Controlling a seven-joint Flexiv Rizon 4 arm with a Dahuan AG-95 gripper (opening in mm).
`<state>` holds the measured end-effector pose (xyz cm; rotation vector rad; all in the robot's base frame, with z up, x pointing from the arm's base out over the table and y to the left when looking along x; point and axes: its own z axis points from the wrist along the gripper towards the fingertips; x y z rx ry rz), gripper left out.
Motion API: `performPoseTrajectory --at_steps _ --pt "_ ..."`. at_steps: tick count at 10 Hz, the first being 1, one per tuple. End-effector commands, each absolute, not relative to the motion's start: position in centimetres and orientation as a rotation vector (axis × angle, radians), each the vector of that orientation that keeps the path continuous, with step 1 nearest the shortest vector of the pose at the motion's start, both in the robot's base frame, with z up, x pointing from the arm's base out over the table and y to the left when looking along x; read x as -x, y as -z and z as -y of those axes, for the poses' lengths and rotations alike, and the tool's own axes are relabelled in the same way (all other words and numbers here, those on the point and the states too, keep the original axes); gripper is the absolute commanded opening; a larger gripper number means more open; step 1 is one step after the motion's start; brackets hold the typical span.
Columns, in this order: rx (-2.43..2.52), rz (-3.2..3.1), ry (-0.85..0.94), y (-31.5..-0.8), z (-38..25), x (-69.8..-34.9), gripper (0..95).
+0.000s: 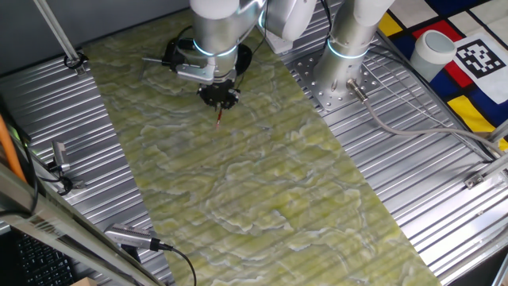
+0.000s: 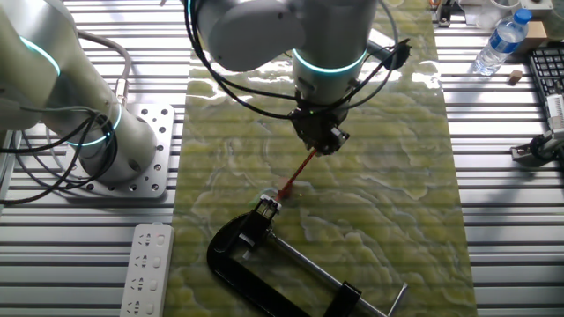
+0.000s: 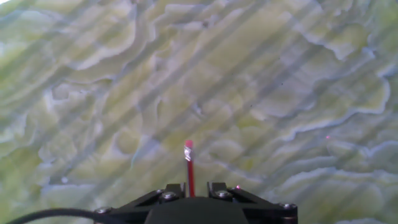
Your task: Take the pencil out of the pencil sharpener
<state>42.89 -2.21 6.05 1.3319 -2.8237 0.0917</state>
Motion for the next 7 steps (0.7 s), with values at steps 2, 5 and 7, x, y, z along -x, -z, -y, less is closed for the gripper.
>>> performPoseTrajectory --at_steps 2,5,7 --pt "-1.131 2.899 -0.087 -7.1 2.5 -42.7 19.0" --pt "-0.835 3.010 -0.076 -10.0 3.8 -41.4 0.0" --pt "-0.472 3.110 -0.009 -14.0 4.1 -38.3 0.0"
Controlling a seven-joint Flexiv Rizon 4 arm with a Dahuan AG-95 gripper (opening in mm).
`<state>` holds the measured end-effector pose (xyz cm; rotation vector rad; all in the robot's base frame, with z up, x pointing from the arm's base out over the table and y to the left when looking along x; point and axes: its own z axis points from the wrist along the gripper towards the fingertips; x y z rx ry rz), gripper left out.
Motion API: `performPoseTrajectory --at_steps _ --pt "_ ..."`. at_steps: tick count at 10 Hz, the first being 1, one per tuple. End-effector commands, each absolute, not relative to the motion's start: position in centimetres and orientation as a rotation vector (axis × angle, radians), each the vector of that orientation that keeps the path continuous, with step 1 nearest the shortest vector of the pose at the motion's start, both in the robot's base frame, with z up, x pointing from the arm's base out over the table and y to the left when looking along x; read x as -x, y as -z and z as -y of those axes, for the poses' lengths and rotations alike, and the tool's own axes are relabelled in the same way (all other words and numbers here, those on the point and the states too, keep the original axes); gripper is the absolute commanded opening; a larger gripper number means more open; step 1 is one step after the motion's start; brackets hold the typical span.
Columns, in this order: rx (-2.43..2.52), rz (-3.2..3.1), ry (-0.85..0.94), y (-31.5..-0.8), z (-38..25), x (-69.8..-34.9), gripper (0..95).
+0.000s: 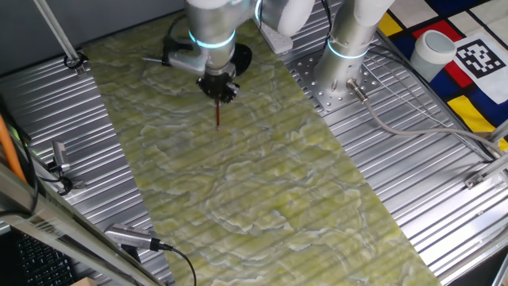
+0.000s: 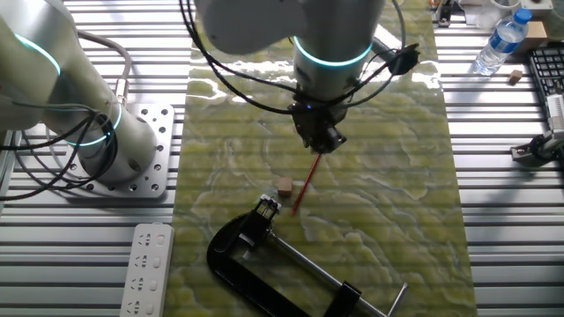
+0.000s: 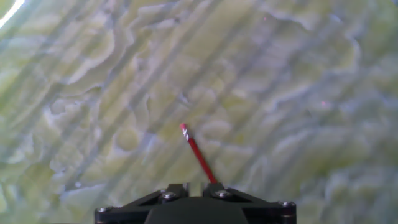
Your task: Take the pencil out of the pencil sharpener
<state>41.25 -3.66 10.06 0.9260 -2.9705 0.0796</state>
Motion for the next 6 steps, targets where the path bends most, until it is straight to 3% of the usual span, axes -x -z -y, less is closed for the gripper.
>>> performPoseTrajectory --at_steps 1,4,6 --pt "-0.388 3.122 -0.002 -14.7 4.0 -37.6 0.0" --pt "-0.072 3.184 0.035 -17.9 2.7 -34.9 0.0" --pt "-0.075 3.214 0.084 -18.2 2.6 -34.9 0.0"
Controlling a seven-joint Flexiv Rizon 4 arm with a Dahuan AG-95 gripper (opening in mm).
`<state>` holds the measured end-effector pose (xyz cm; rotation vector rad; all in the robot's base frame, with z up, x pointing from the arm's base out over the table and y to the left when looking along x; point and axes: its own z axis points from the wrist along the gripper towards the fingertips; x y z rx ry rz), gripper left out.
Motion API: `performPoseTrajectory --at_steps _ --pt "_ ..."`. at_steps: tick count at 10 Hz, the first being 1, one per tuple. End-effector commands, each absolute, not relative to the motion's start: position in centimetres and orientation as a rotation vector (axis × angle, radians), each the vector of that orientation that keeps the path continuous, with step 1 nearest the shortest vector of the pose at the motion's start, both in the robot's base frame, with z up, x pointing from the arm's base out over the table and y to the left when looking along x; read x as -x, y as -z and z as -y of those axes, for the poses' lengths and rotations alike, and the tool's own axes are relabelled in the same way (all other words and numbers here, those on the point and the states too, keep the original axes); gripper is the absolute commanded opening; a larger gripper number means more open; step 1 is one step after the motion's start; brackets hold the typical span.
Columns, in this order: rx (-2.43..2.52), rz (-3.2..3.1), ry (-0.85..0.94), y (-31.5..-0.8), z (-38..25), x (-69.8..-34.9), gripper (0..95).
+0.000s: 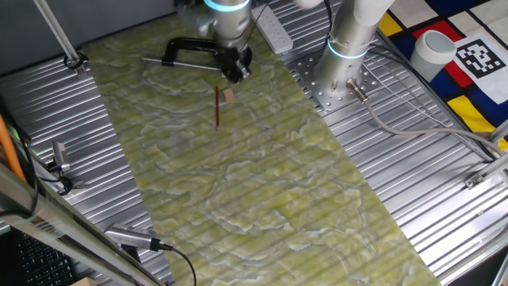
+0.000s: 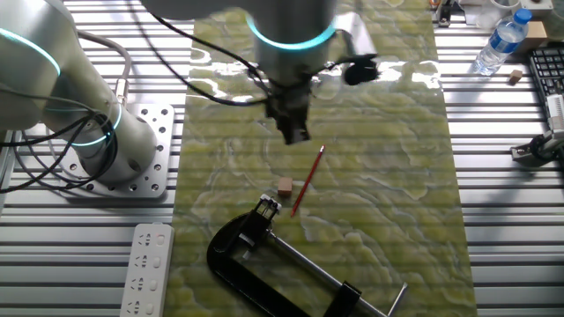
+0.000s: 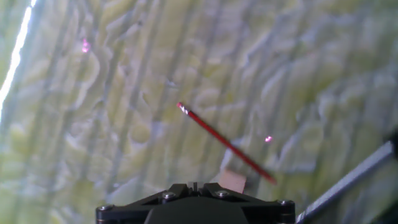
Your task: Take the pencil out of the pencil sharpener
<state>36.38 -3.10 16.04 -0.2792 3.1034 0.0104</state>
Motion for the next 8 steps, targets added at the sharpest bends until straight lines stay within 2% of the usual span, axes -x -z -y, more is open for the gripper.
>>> performPoseTrajectory --at_steps 1,3,8 --pt "0.120 -3.048 -0.062 -18.0 2.6 -34.9 0.0" --pt "0.100 -3.079 -0.074 -17.4 2.3 -38.8 0.0" --pt "0.027 -3.074 -0.096 -17.5 0.7 -40.7 0.0"
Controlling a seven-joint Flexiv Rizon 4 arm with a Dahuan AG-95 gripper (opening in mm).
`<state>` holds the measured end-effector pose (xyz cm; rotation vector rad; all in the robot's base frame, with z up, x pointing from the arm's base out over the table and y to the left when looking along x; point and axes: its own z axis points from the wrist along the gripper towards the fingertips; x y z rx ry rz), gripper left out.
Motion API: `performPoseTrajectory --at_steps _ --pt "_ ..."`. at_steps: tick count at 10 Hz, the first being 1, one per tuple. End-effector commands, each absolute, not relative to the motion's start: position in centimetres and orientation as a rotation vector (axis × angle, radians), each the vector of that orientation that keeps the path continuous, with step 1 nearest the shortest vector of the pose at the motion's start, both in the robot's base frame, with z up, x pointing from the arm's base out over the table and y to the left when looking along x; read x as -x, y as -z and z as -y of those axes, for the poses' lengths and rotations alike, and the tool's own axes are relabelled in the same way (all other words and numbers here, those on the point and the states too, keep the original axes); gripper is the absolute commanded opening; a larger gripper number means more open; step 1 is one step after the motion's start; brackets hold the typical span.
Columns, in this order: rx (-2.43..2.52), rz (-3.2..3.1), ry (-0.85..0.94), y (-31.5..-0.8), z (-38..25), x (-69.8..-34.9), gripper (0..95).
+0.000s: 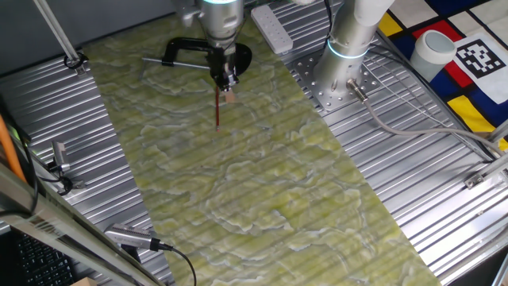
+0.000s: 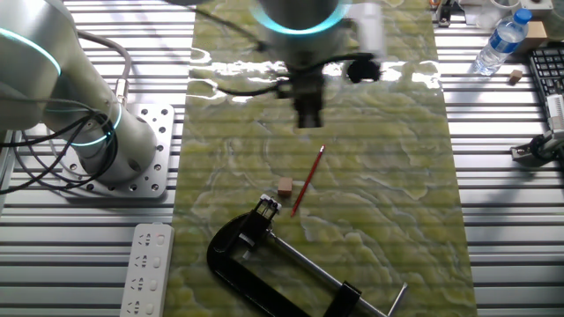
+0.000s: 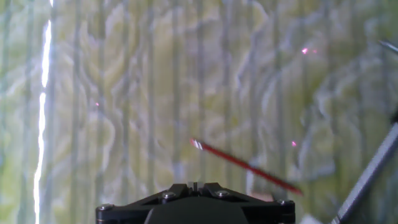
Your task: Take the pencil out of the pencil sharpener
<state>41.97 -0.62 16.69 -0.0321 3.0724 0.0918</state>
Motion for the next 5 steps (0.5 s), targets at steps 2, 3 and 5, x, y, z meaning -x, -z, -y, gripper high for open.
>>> performPoseTrajectory --at_steps 2,3,5 --pt "-0.049 -3.074 -0.099 -17.6 0.0 -41.2 0.0" --pt "-0.097 -3.081 -0.111 -17.8 -0.4 -41.8 0.0" --pt "-0.062 -3.073 -0.104 -16.8 -0.6 -43.5 0.0"
